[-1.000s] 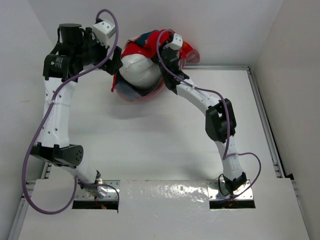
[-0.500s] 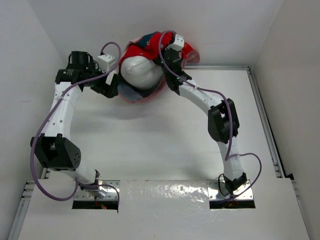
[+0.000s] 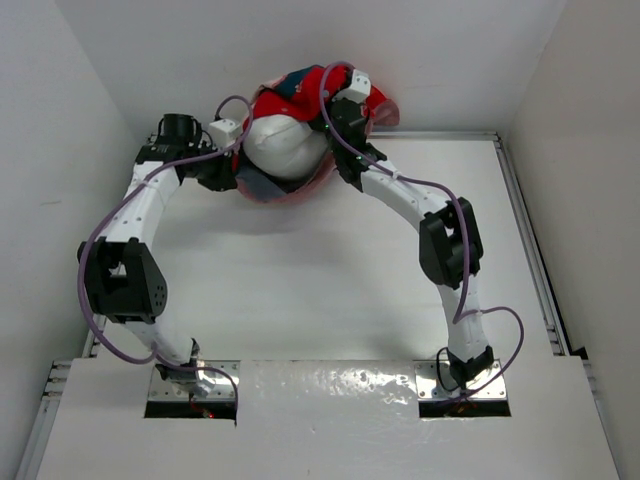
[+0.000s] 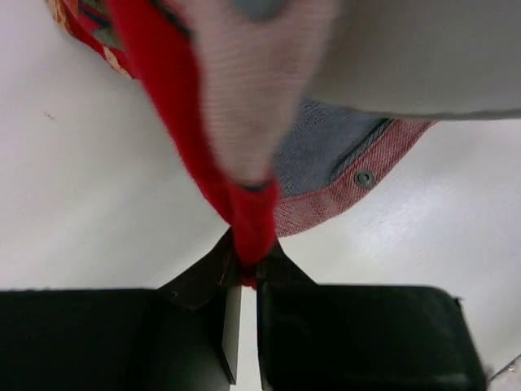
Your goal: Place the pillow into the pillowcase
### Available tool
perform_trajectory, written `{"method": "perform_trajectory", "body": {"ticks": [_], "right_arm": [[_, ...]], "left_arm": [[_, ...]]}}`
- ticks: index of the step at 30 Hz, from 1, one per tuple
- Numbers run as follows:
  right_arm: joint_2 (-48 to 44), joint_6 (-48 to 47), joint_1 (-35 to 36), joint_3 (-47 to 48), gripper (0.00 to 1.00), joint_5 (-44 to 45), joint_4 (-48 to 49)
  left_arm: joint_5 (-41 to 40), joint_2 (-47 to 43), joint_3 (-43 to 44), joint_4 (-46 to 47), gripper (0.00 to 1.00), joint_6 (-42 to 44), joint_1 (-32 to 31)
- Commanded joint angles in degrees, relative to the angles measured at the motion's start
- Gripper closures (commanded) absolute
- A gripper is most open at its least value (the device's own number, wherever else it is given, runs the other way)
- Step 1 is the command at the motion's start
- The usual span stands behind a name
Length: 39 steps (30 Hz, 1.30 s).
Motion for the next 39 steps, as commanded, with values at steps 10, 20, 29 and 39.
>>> {"method": "perform_trajectory", "body": {"ticks": [10, 20, 29, 39], "right_arm": [[7.5, -8.03, -4.15, 14.42, 1.0, 12.77, -2.93], [6.19, -15.05, -4.51, 15.39, 1.0, 11.2, -13.28], [-11.2, -31.65, -3.98, 12.65, 0.17, -19.36, -30.82], [-39.23, -37.12, -4.24, 12.41, 0.26, -39.52, -49.42]], "left_arm": [[16.42, -4.03, 33.36, -23.74, 1.0, 8.61, 3.63], [36.19, -2.71, 56.71, -7.54, 1.0, -15.68, 12.75], [21.64, -3.07, 45.8, 4.63, 1.0, -28.1, 15.06], [13.62, -0.69, 53.8, 14.39, 1.0, -38.93, 15.06]]}}
